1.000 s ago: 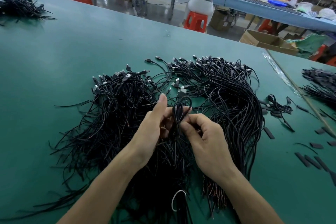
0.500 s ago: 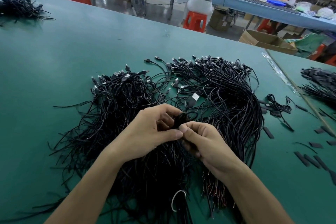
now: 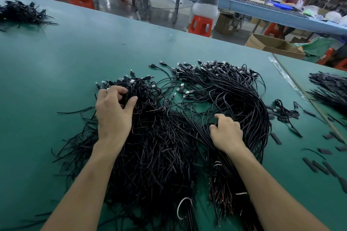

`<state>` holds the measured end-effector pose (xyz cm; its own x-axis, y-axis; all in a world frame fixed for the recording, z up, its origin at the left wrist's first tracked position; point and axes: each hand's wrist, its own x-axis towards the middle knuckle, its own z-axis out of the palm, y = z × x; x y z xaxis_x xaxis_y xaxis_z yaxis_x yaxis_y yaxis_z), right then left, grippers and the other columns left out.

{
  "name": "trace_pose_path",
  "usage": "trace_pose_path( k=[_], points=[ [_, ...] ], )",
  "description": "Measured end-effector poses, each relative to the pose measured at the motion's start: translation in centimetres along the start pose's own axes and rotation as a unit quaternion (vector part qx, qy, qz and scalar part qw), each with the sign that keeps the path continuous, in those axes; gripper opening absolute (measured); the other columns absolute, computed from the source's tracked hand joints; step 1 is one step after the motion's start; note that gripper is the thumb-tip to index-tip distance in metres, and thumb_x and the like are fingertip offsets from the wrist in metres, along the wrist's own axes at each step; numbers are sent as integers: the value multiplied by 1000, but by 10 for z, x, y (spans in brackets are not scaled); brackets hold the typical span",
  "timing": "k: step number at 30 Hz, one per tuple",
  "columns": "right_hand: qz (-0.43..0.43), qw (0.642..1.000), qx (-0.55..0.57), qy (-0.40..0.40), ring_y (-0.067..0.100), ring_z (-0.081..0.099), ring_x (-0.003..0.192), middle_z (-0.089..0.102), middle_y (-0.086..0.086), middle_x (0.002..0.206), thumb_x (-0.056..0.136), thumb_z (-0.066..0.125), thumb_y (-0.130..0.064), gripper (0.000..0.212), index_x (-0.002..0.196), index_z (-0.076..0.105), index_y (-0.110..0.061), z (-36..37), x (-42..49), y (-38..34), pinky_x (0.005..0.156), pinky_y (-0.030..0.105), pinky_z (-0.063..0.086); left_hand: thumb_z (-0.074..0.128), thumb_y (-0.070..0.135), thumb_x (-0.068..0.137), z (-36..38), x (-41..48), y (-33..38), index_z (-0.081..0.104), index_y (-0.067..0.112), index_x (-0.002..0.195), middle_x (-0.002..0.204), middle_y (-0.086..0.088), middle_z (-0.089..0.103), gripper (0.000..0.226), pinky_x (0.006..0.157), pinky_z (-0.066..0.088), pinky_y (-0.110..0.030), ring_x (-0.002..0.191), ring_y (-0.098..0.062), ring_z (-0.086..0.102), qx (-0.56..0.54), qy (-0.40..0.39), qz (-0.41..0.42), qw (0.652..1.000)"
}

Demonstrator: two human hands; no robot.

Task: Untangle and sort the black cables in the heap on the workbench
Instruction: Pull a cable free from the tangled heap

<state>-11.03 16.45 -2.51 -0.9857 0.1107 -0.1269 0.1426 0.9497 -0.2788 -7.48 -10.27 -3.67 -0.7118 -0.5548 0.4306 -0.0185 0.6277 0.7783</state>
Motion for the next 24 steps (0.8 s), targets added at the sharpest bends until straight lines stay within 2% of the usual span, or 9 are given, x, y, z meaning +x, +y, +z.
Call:
trace_pose_path(
  k=[5,8,11,13,15,17,20,22,24],
  points=[
    [11,995,96,20,30,55,117,65,9,120,101,52,-28,35,130,58,-11,-2,12,2,101,44,45,65,21,96,3,4,-2,64,16,106,101,0,48,11,72,38,-6,80,-10,49,-7,88,2,996],
    [-38,990,125,48,23,61,75,66,4,74,102,49,-35,37,94,71,-6,-8,6,-1,78,41,52,63,27,96,6,5,-3,69,17,109,110,-5,55,17,77,41,-26,98,-24,52,74,44,-4,996],
    [-102,980,150,79,18,59,63,65,1,67,103,47,-34,37,86,72,-12,-18,-3,-15,70,39,51,65,38,92,11,-5,5,70,18,118,126,-8,54,33,92,38,-44,118,-33,43,186,-6,31,982],
    [-143,965,208,68,5,58,59,63,-3,69,104,47,-31,31,83,66,-18,-26,-12,-29,61,28,49,71,34,85,12,-15,16,67,19,123,128,-8,52,40,94,34,-43,118,-29,40,189,10,104,976],
    [-169,937,305,11,2,57,56,63,-4,71,105,47,-28,28,80,59,-23,-37,-25,-44,57,23,50,77,24,79,15,-25,25,63,21,127,122,-4,57,49,88,35,-31,111,-17,44,140,-22,203,969],
    [-227,921,314,-30,1,54,54,61,-11,68,104,47,-28,29,77,58,-26,-45,-39,-58,54,22,46,77,22,80,22,-33,36,52,25,136,120,2,62,61,89,43,-25,108,-4,48,20,-175,235,956],
    [-328,904,265,-66,-1,59,62,63,-12,67,99,53,-35,28,72,61,-29,-50,-68,-76,56,16,47,67,15,90,36,-45,41,42,11,145,131,-5,59,60,104,49,-41,123,-18,56,-220,-423,109,872],
    [-372,896,227,-88,5,63,66,64,-5,67,93,54,-51,38,70,62,-22,-49,-87,-82,66,30,53,51,-3,99,46,-60,41,42,-6,140,134,-16,57,42,110,43,-44,130,-31,53,-269,-413,44,869],
    [-407,888,185,-104,6,60,67,61,-7,65,89,52,-66,49,64,57,-23,-48,-100,-83,70,37,52,45,-12,100,52,-70,44,48,-7,133,132,-19,60,33,112,39,-37,130,-33,53,-258,-289,75,919]
  ],
)
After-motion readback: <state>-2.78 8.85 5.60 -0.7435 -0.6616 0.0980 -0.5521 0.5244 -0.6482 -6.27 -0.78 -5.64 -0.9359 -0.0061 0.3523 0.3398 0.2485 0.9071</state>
